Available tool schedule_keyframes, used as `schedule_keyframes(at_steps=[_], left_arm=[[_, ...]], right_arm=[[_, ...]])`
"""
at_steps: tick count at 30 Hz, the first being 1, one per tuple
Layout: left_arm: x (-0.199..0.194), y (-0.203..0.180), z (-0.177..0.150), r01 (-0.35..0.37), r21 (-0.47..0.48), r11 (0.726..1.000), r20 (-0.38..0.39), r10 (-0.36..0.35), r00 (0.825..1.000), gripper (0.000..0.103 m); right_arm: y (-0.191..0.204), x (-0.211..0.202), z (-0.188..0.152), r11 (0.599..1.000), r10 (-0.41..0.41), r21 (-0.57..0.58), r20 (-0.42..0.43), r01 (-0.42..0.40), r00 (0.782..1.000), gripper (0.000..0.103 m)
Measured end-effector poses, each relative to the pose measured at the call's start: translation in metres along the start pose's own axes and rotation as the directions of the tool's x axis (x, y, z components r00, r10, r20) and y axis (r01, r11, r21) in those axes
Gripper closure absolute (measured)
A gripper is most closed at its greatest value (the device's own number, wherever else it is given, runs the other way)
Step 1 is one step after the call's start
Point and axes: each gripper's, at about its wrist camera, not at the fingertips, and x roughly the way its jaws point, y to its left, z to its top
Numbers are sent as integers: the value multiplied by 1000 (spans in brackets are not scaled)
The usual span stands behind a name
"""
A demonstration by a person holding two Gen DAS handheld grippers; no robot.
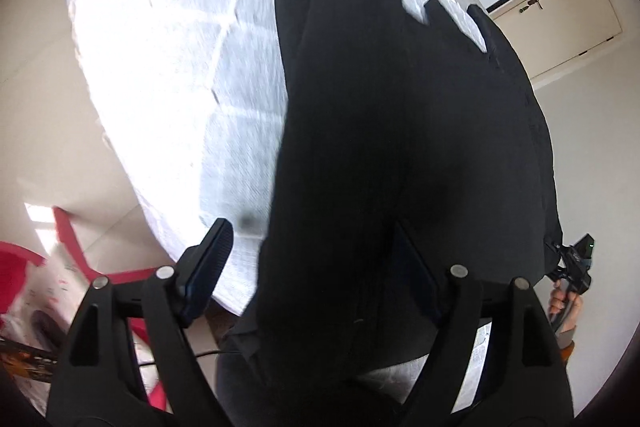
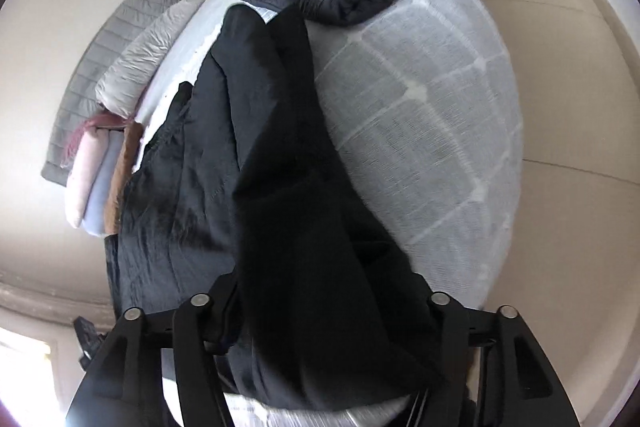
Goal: Fold large clothes
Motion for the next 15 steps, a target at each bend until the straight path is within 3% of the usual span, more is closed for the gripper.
schedule_keyframes(at_steps=[3,7,12,15], left_arm=[[-26,-4,15,-57,84,995,101,48,994,22],[-28,-21,44,-66,134,989,143,47,989,22],[2,-44,86,-78,179,981,167,48,985,22],[29,-50,112,-84,125,989,160,64,985,25]], right_arm=[[9,-29,6,997,-55,-57,66,59,996,39],[25,-48,33,990,-70,-105,174,89,982,35],[62,-12,75,986,6,-166,176,24,984,35],[84,22,101,973,-41,-217,188,83,981,35]])
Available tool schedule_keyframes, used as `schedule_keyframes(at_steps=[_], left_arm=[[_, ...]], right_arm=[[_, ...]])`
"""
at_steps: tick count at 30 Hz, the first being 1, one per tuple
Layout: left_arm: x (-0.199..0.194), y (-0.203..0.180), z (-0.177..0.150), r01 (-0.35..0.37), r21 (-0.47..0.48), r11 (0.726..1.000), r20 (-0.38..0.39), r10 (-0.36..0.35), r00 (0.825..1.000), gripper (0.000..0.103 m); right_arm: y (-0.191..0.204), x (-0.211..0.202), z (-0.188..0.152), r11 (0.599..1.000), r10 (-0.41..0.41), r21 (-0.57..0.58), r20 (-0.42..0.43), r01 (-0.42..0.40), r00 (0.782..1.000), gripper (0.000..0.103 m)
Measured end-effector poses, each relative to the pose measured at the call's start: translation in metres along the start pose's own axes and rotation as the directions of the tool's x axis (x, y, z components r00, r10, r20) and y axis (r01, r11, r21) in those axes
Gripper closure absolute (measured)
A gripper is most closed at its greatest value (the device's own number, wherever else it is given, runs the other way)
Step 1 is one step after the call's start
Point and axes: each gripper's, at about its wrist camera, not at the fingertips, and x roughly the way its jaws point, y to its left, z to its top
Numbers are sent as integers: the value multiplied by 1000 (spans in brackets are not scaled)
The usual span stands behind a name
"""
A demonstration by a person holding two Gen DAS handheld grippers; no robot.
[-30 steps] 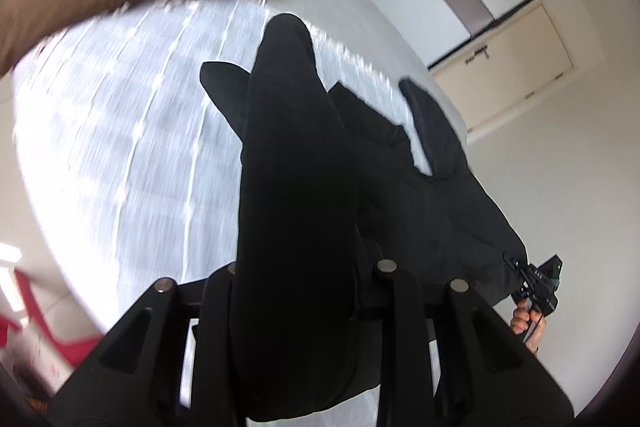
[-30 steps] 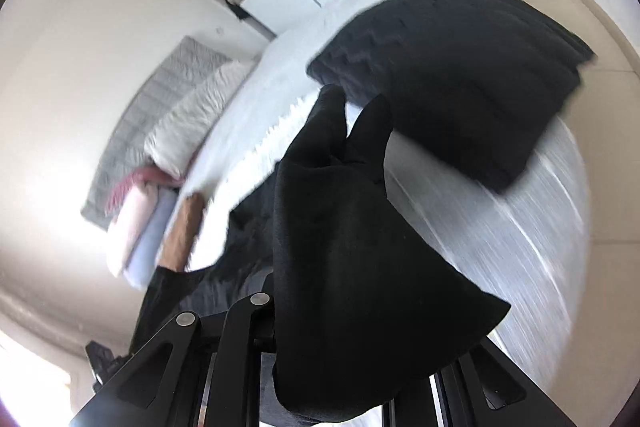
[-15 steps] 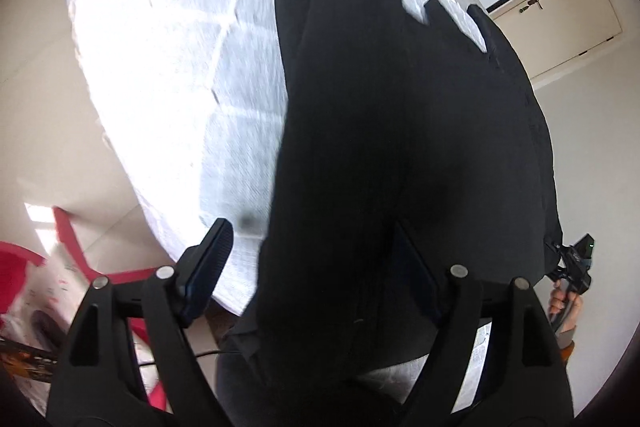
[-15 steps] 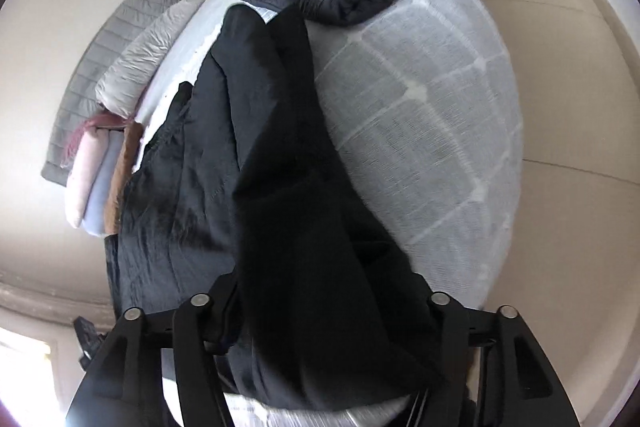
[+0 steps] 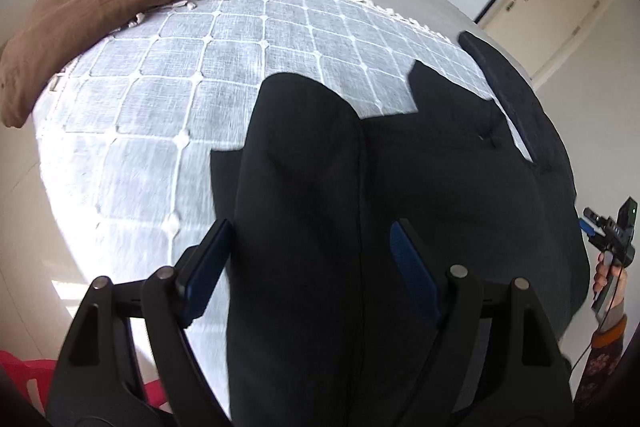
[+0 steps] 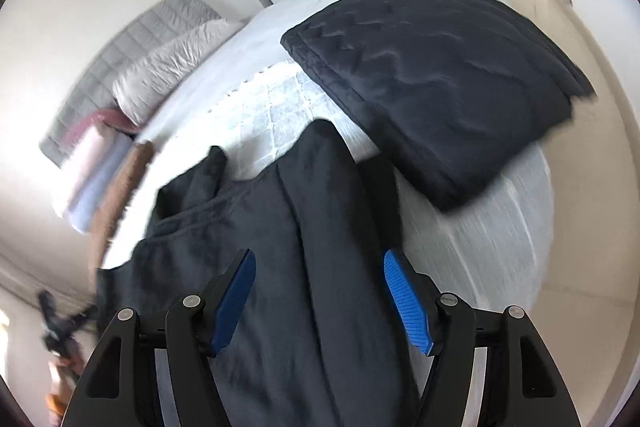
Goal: Fold large clothes
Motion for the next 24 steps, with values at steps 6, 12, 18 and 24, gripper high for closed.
schedule_keyframes(at_steps=[6,12,18,24], left_arm=[[15,-3,12,27,-134,991,51,-20,998,88],[-31,-23,6,32,-56,998,279,-16,960,95],[-50,-59,42,-59,25,998,485,40,874,95],[-10,-61,102,-113,-45,993,540,120,833,95]], right_arm=[[13,60,26,996,-85,-29,41,86,996,81],[24,32,16,992,-109,-45,224,122,969,97],[56,-5,49,979,-149,-61,430,194,890,97],[91,20,96,945,-222,-95,518,314,826,97]])
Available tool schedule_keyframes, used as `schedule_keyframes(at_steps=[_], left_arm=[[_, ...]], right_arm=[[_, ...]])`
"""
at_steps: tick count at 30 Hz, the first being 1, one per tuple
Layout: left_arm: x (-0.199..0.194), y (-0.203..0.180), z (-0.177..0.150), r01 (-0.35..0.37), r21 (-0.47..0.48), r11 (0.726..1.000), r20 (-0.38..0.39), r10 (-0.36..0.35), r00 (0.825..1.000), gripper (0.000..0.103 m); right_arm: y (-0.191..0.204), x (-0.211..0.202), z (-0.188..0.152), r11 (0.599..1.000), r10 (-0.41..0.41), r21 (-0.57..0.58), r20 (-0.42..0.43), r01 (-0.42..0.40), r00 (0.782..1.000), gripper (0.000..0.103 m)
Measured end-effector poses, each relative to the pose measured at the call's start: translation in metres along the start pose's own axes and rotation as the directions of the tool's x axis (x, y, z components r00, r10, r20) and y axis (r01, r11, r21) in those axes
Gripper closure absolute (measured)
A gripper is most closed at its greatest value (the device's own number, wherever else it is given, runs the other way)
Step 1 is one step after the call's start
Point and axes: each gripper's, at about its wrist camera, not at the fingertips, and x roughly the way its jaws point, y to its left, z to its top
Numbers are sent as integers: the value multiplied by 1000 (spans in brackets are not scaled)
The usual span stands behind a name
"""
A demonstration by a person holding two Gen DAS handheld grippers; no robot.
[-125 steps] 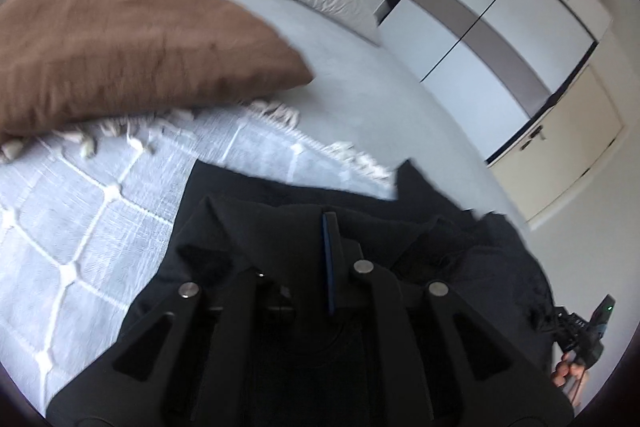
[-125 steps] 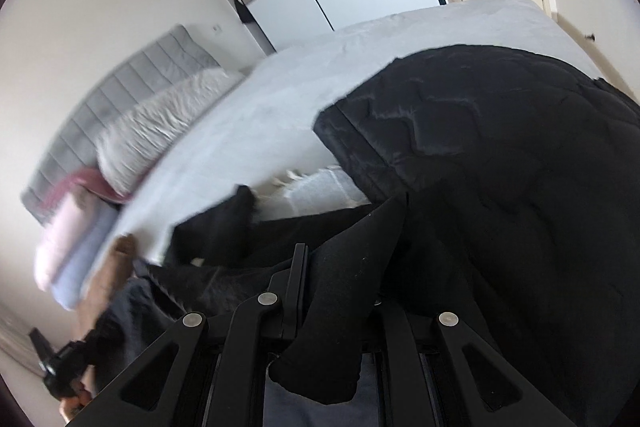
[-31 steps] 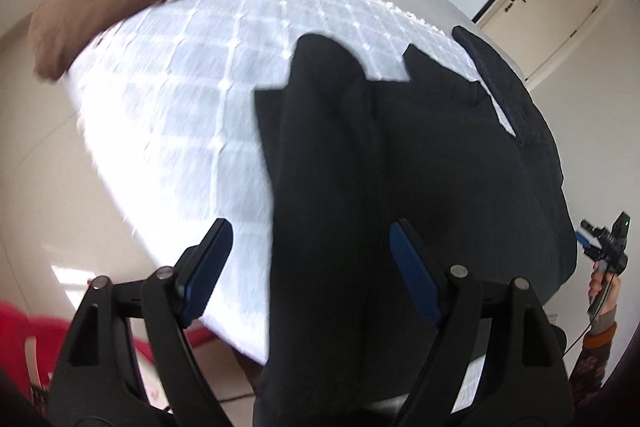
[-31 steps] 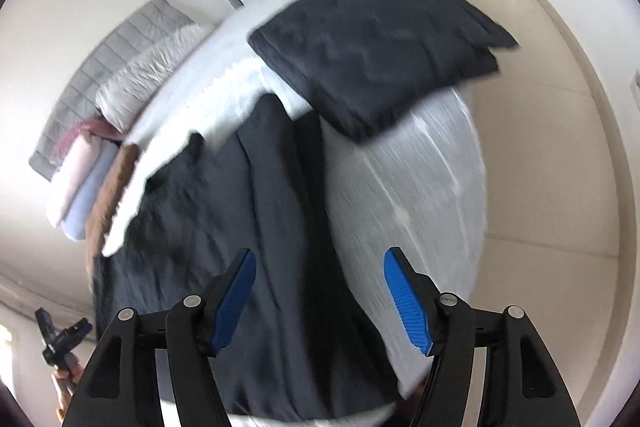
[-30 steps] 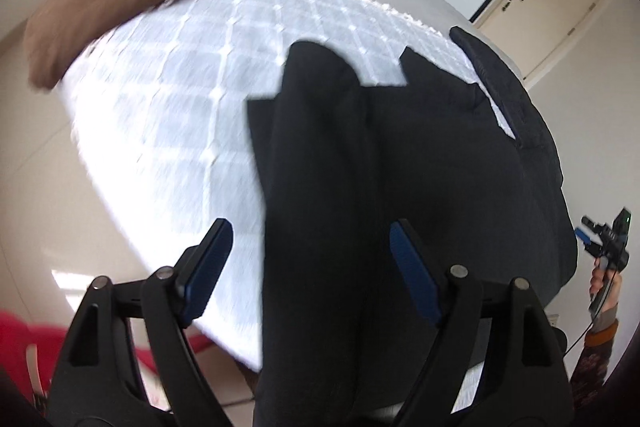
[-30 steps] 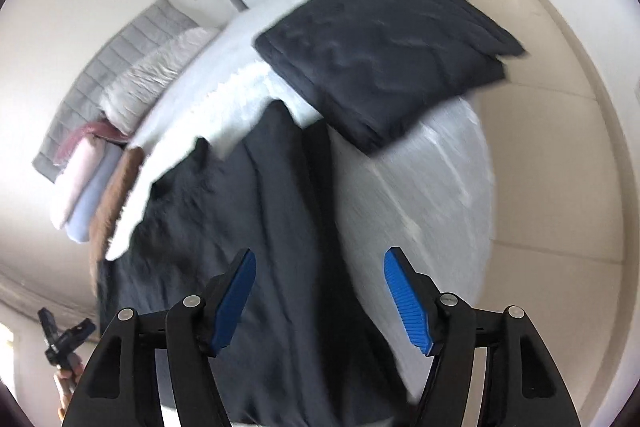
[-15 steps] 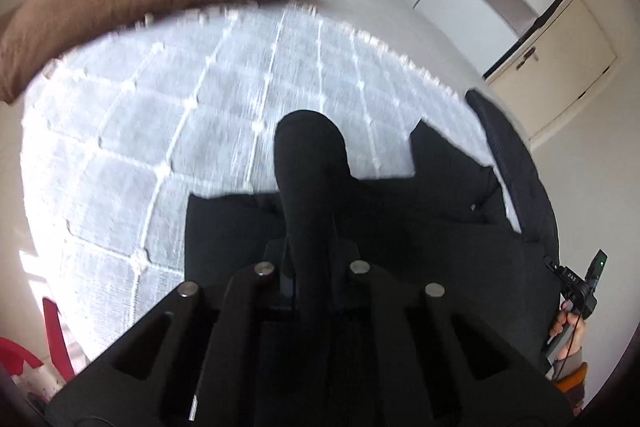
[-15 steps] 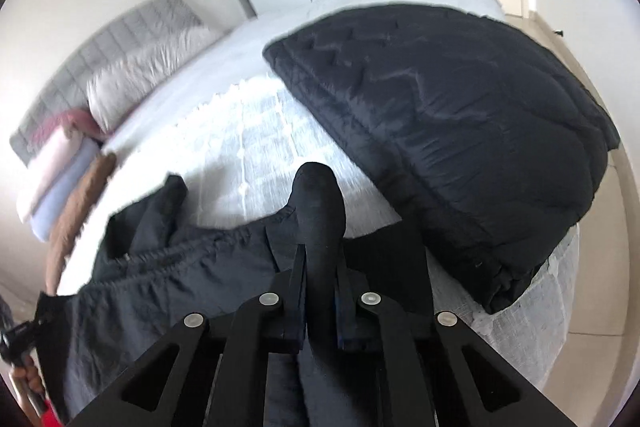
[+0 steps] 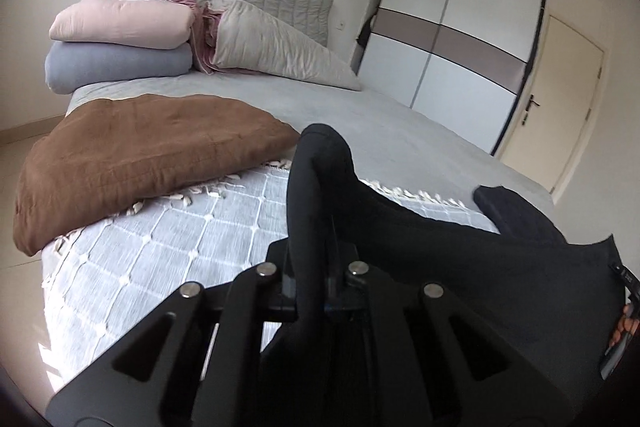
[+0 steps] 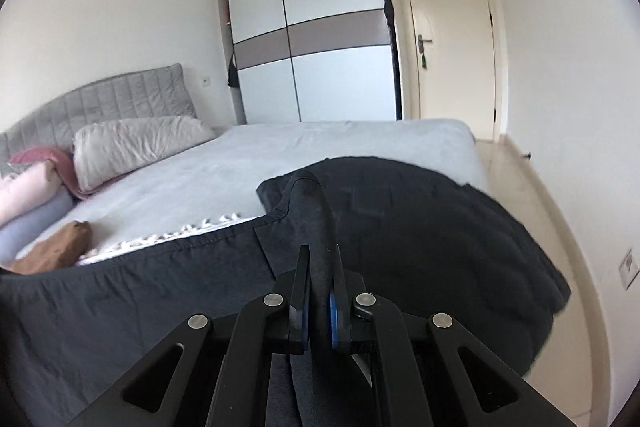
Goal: Fold large clothes
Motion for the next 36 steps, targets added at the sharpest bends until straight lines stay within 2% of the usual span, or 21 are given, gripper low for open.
schedule_keyframes(at_steps=[3,7,10,11,13,15,18,20,21,22,23,24,25,26,28,30,31,32,34,35,36], left_arm=[[36,-2,-8,-61,19,998,-20,61,998,95],[93,4,-32,-162,75,984,-87,168,982,95],[126,14,-52,-208,58,976,-184,216,959,94],[139,19,-57,-216,50,975,-242,222,945,94],[149,27,-61,-228,29,973,-306,225,925,92],[151,35,-62,-230,-10,973,-338,213,917,88],[144,39,-60,-229,-34,973,-350,203,914,82],[136,33,-57,-276,2,961,-351,259,900,62],[124,27,-53,-301,30,953,-332,293,897,60],[118,24,-49,-294,38,955,-309,291,905,56],[103,14,-44,-260,46,965,-271,262,926,51],[91,3,-39,-227,63,972,-240,236,942,46],[84,-8,-36,-209,85,974,-221,223,949,36],[76,-25,-34,-183,115,976,-201,203,958,30],[73,-54,-37,-104,141,985,-216,133,967,25],[84,-73,-45,-42,156,987,-272,83,959,25],[94,-78,-53,-37,170,985,-302,87,949,25],[105,-76,-61,-52,187,981,-329,112,937,25],[128,-60,-73,-122,249,961,-361,209,909,25],[136,-43,-76,-166,274,947,-372,263,890,25],[140,-22,-76,-185,250,950,-388,274,880,25]], right_arm=[[19,40,-5,997,-51,-52,-36,49,998,97],[32,106,-30,990,-107,-105,-142,93,984,97],[25,148,-52,993,-110,-76,-247,94,963,97],[22,163,-59,993,-111,-60,-297,97,948,97],[15,181,-69,993,-114,-38,-371,108,922,96],[7,190,-72,994,-100,-7,-410,107,907,95],[4,187,-72,995,-83,10,-418,96,905,91],[5,178,-67,995,-90,5,-402,100,911,87],[7,168,-62,993,-110,-7,-384,116,917,83],[12,160,-58,993,-118,-16,-366,121,923,81],[22,147,-51,994,-106,-28,-334,103,937,74],[30,136,-47,996,-87,-37,-312,80,946,61],[48,122,-43,998,-53,-58,-277,38,959,53],[71,109,-42,995,-18,-95,-250,-6,968,42],[118,95,-48,973,58,-201,-264,-114,963,30],[165,93,-65,919,136,-304,-351,-250,926,26],[187,95,-78,886,167,-341,-396,-314,903,26],[198,99,-88,868,167,-366,-420,-335,892,26],[196,111,-97,870,145,-371,-438,-326,887,26],[184,119,-94,886,149,-337,-442,-318,884,26],[168,131,-89,907,151,-292,-445,-302,883,25]])
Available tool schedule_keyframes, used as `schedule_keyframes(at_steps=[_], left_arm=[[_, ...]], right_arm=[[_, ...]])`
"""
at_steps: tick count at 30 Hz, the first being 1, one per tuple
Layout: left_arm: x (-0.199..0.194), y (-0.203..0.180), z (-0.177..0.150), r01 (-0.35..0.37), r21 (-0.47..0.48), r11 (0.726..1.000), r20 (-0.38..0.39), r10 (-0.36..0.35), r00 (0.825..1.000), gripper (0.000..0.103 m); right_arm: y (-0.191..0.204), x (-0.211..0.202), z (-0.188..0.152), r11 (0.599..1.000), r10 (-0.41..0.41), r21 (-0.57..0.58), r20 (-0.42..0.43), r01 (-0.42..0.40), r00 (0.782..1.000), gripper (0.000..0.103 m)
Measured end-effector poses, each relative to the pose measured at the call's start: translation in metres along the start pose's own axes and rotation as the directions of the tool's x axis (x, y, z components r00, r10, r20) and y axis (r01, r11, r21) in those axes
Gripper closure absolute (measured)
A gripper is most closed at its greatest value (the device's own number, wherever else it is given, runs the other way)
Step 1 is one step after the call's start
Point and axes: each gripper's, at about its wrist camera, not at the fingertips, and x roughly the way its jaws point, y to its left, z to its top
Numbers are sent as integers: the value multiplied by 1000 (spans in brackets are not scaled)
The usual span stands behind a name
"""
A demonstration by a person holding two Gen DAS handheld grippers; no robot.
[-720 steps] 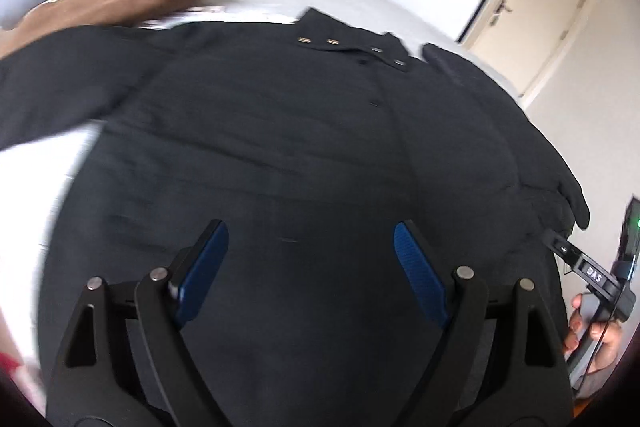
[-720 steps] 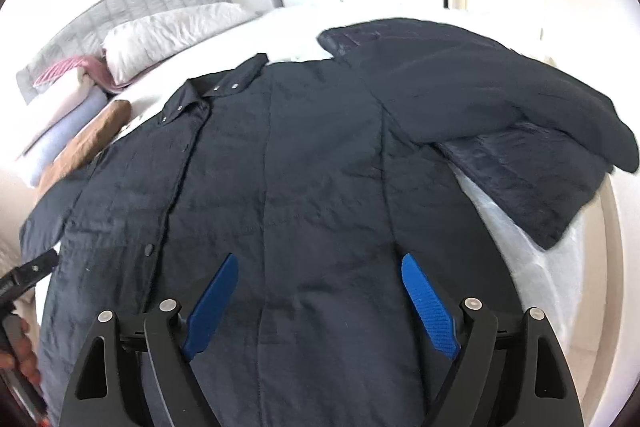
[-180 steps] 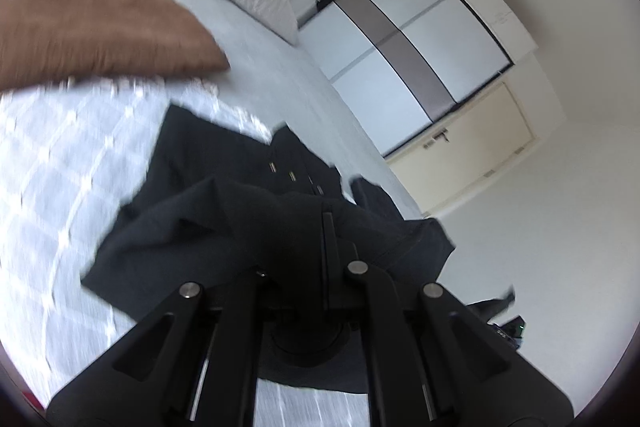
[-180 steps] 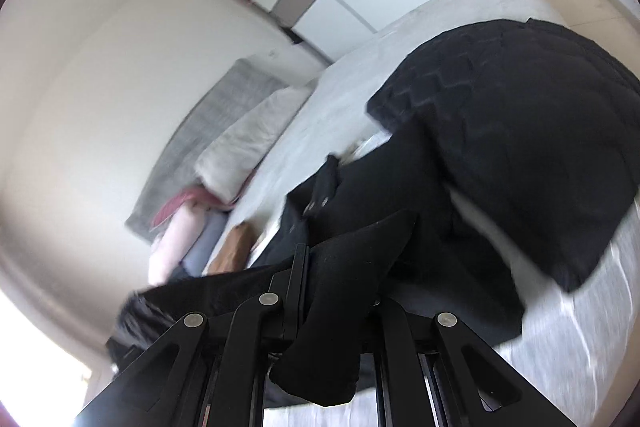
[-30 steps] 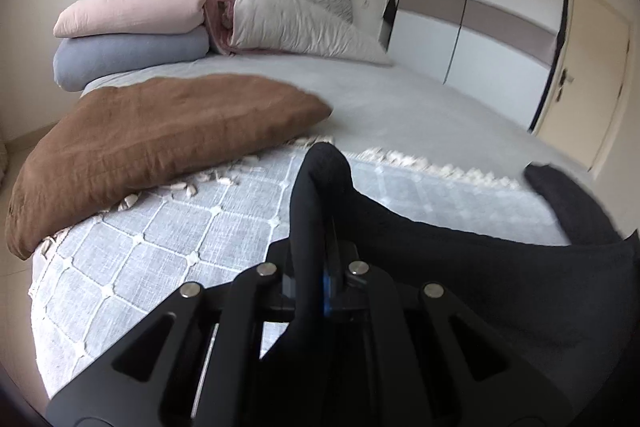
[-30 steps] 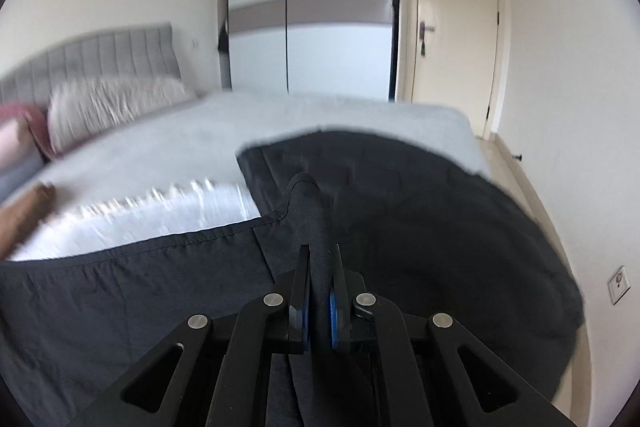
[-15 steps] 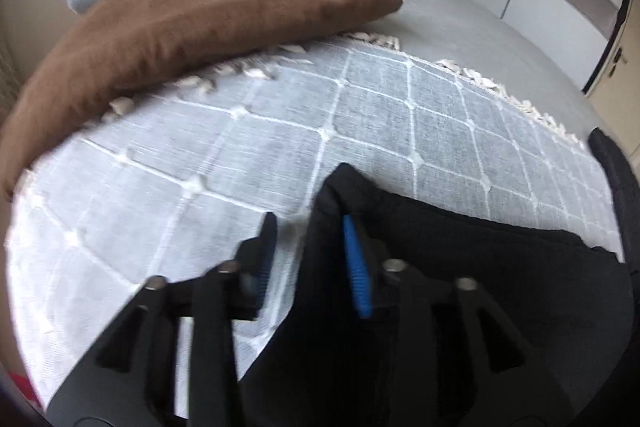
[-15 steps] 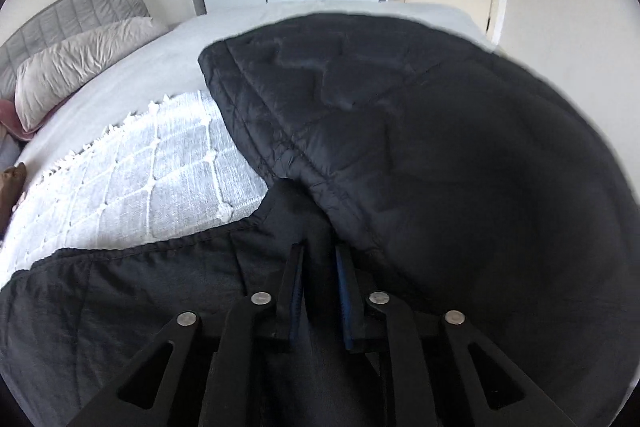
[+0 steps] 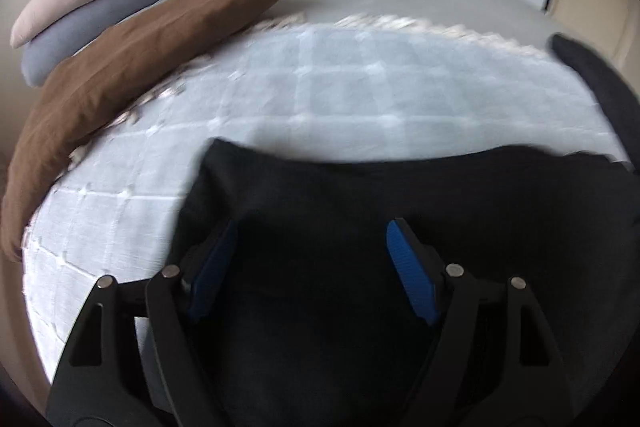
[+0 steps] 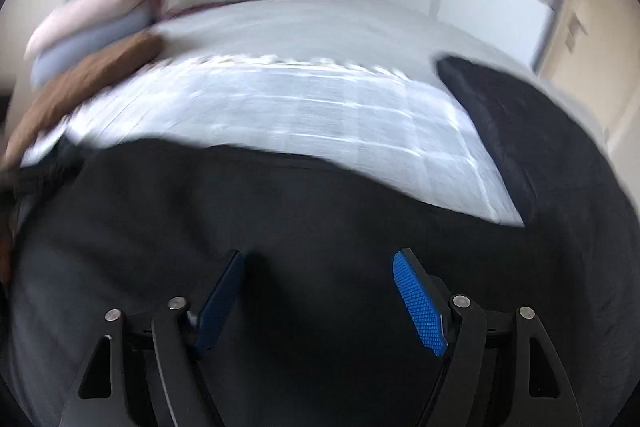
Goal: Fold large clothes
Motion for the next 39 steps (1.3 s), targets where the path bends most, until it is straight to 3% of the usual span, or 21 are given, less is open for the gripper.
schedule_keyframes(at_steps=[1,2,3,4,5,7,8,10,11,13,16,18,21,24,26,31,34,36,37,38,39], left_arm=[[2,16,1,19,-40,999,-7,-19,1000,25],[4,34,4,23,-73,997,-3,-23,1000,24],[7,49,6,-18,-85,996,-13,17,1000,23],[11,58,7,-65,-84,994,-29,63,998,23],[14,70,7,-80,-90,993,-44,76,996,23],[14,89,7,-78,-116,990,-55,72,996,22],[9,93,6,-113,-105,988,-54,108,993,22],[1,101,2,-252,-57,966,-73,247,966,25],[-7,106,-2,-252,-57,966,-75,248,966,25],[-34,111,-12,-196,-93,976,-47,192,980,25],[-90,98,-33,-97,-116,989,41,102,994,24],[-121,74,-49,-25,-82,996,76,31,997,22],[-154,33,-80,82,-34,996,98,-78,992,16],[-161,1,-106,192,-17,981,69,-190,979,11],[-164,-15,-125,226,5,974,39,-226,973,9],[-146,-5,-168,193,6,981,-4,-193,981,9],[-147,18,-175,88,23,996,26,-89,996,7],[-146,43,-178,25,-12,1000,30,-24,999,6],[-144,55,-179,8,-37,999,22,-8,1000,0],[-142,71,-181,19,-89,996,-1,-19,1000,0],[-141,87,-184,72,-154,985,-19,-76,997,0]], right_arm=[[-28,5,1,998,-11,64,-8,11,1000,25],[-57,9,-1,990,-94,103,-34,97,995,25],[-75,13,-2,976,-183,105,-64,189,981,25],[-103,19,-9,950,-282,104,-117,294,952,25],[-125,16,-16,943,-280,144,-149,301,948,25],[-170,2,-28,915,-208,315,-164,251,964,27],[-179,-7,-32,908,-216,329,-163,260,963,33],[-178,-23,-36,917,-248,282,-152,283,957,34],[-174,-33,-39,917,-277,255,-142,306,950,33],[-161,-62,-43,915,-327,217,-91,339,941,32],[-132,-109,-52,941,-270,218,12,261,963,30],[-105,-133,-61,958,-212,213,65,194,975,22],[-57,-151,-76,982,-113,166,109,94,988,18],[-14,-156,-93,994,-13,108,93,3,996,18],[9,-157,-110,997,13,74,73,-19,997,18],[10,-133,-150,999,-14,50,24,13,1000,18],[-25,-129,-166,993,-24,118,43,18,999,17],[-50,-147,-175,987,-46,158,61,35,997,17],[-57,-152,-179,985,-78,159,65,66,995,17],[-66,-159,-184,985,-91,154,73,79,993,17],[-72,-164,-189,986,-82,151,82,69,993,17]])
